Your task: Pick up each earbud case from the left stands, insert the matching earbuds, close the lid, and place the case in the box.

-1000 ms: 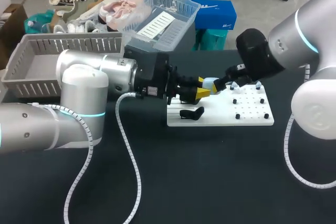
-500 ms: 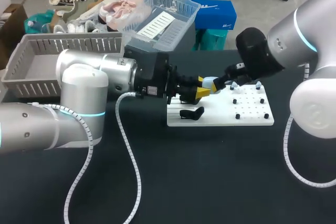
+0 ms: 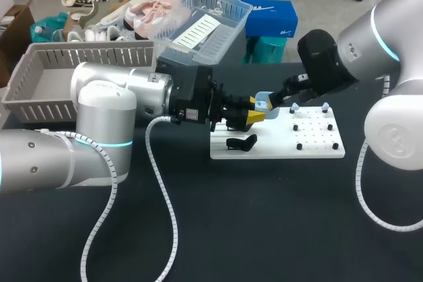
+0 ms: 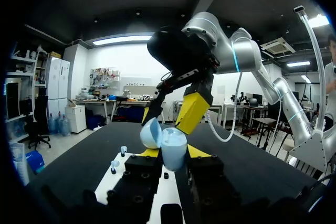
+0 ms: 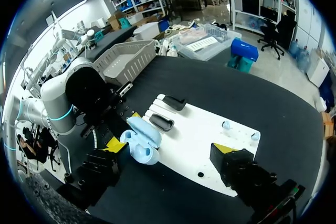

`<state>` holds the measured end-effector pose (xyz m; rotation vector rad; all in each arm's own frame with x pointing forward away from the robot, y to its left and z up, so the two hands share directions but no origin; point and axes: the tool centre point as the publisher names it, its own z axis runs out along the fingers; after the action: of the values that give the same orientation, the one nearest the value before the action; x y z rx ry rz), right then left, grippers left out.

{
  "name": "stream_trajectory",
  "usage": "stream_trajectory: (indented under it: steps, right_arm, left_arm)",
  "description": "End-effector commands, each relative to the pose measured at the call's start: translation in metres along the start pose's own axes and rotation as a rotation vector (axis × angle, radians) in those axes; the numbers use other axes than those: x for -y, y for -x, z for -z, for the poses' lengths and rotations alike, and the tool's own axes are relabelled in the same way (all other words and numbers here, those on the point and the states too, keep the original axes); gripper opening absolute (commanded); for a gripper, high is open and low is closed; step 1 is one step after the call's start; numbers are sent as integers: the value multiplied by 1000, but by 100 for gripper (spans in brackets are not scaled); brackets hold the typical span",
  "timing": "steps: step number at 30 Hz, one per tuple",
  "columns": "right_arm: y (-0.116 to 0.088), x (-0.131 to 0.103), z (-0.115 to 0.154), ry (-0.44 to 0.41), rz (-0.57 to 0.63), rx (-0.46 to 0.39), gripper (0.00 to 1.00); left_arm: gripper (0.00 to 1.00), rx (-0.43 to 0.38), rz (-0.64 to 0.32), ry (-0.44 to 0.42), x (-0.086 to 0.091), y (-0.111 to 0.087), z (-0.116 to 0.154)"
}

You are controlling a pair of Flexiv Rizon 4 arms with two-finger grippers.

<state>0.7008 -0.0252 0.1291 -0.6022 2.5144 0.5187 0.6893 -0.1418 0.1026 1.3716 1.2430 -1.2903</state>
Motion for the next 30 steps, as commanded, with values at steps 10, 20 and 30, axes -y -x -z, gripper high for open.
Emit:
stream_trajectory:
  steps: [10,20,30]
  right_arm:
    - [18,27,24,-104,22,47,100]
    - [10,87,37,-268,2,27,100]
    - [-2,130,28,-371,28,-40,100]
  left_arm:
    - [0,0,0,-1,-1,0,-1]
    - [0,-1,-21,-1,-1,1,-1]
    - [0,-30,-60,0,-2,1,-1]
